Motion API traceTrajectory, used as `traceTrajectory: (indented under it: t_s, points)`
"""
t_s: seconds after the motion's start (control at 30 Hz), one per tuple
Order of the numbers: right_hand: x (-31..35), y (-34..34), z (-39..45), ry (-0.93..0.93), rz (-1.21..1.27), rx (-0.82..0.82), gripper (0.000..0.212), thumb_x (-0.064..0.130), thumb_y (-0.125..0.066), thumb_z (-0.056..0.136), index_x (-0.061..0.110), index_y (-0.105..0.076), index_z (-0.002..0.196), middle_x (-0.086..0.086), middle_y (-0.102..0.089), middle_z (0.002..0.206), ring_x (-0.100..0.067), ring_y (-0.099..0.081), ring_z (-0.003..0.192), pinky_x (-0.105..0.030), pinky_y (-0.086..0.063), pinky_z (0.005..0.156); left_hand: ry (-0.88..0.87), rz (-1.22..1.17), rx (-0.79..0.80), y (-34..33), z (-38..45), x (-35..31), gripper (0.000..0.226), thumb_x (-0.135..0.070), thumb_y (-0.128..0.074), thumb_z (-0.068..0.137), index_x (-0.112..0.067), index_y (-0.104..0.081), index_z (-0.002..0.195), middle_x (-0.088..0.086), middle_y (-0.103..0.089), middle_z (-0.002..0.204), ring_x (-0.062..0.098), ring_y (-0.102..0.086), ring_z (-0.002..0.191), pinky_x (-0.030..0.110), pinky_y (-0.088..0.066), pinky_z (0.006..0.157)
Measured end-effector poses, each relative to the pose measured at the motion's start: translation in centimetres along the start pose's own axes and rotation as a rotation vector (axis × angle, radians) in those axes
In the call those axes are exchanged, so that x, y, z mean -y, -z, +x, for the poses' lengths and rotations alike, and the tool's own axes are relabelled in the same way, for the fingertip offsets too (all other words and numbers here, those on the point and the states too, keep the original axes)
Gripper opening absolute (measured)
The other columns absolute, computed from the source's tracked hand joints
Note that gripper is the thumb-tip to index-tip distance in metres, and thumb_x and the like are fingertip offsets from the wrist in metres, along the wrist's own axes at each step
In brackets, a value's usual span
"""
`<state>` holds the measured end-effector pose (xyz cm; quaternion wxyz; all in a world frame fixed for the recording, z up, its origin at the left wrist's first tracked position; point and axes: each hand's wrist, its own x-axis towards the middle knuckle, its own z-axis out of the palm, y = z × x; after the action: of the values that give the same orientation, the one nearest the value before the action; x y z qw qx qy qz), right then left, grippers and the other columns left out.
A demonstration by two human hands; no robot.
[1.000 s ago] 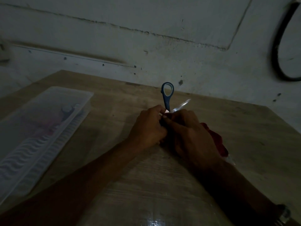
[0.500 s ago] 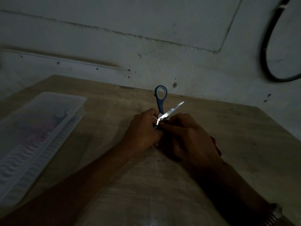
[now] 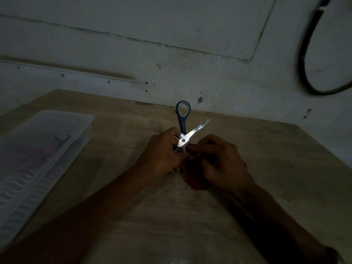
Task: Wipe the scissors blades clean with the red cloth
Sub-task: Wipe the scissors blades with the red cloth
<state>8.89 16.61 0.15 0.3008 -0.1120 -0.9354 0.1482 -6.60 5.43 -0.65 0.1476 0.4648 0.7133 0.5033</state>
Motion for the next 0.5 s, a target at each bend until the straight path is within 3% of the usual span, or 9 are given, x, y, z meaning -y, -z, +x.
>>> traceTrajectory:
  t_s: [0.07,0.13,0.2,0.3,0.4,0.5]
  points:
    - [-0.5,0.1,0.4,-0.018,0.035,-0.116,0.044,0.031,-0.05,0.087,0.019,-0.08,0.116,0.002,-0.068,0.103,-0.012,-0.065,0.089,-0.034,-0.058,0.075,-0.02,0.002,0.013,0.0,0.0,0.0,0.036,-0.017,-0.085,0.08,-0.02,-0.061,0.106,-0.003,-0.076,0.092,0.006,-0.068,0.048,0.02,-0.05,0.04]
    - [-0.5,-0.2,0.9,-0.028,0.044,-0.19,0.041,0.033,-0.052,0.095,0.017,-0.076,0.124,0.003,-0.065,0.11,-0.003,-0.06,0.094,-0.019,-0.054,0.08,-0.049,0.004,0.006,0.0,0.0,0.1,0.034,-0.016,-0.085,0.08,-0.021,-0.06,0.102,-0.001,-0.076,0.091,0.006,-0.067,0.048,0.022,-0.052,0.04]
    - [-0.7,-0.6,1.1,-0.008,-0.006,-0.184,0.039,0.023,-0.059,0.1,0.015,-0.068,0.137,-0.001,-0.063,0.121,0.004,-0.052,0.101,-0.006,-0.045,0.086,-0.081,0.022,-0.007,0.0,0.0,0.2,0.033,-0.017,-0.086,0.08,-0.018,-0.061,0.102,0.002,-0.077,0.088,0.007,-0.067,0.048,0.028,-0.055,0.041]
    - [-1.5,-0.4,1.1,-0.063,-0.128,-0.183,0.051,0.006,-0.065,0.098,0.018,-0.059,0.147,-0.006,-0.06,0.131,-0.002,-0.05,0.108,-0.008,-0.04,0.088,-0.066,-0.011,-0.004,-0.1,-0.2,-0.2,0.033,-0.017,-0.085,0.08,-0.019,-0.06,0.102,-0.002,-0.075,0.086,0.003,-0.066,0.049,0.024,-0.052,0.04]
    - [-2.9,1.6,1.4,-0.257,-0.111,-0.362,0.047,0.004,-0.061,0.101,0.016,-0.058,0.147,-0.008,-0.063,0.131,-0.003,-0.051,0.106,-0.001,-0.037,0.083,-0.056,-0.015,0.01,-0.2,-0.3,-0.7,0.039,-0.024,-0.088,0.075,-0.028,-0.058,0.1,-0.009,-0.072,0.085,-0.007,-0.062,0.05,0.014,-0.046,0.045]
    - [-2.6,1.9,0.7,-0.183,-0.142,-0.396,0.045,0.005,-0.063,0.099,0.014,-0.062,0.143,-0.007,-0.065,0.126,-0.003,-0.053,0.105,-0.001,-0.04,0.084,-0.03,-0.004,-0.003,-0.1,-0.1,-0.8,0.04,-0.026,-0.089,0.074,-0.031,-0.057,0.097,-0.006,-0.074,0.089,-0.004,-0.062,0.049,0.016,-0.047,0.045]
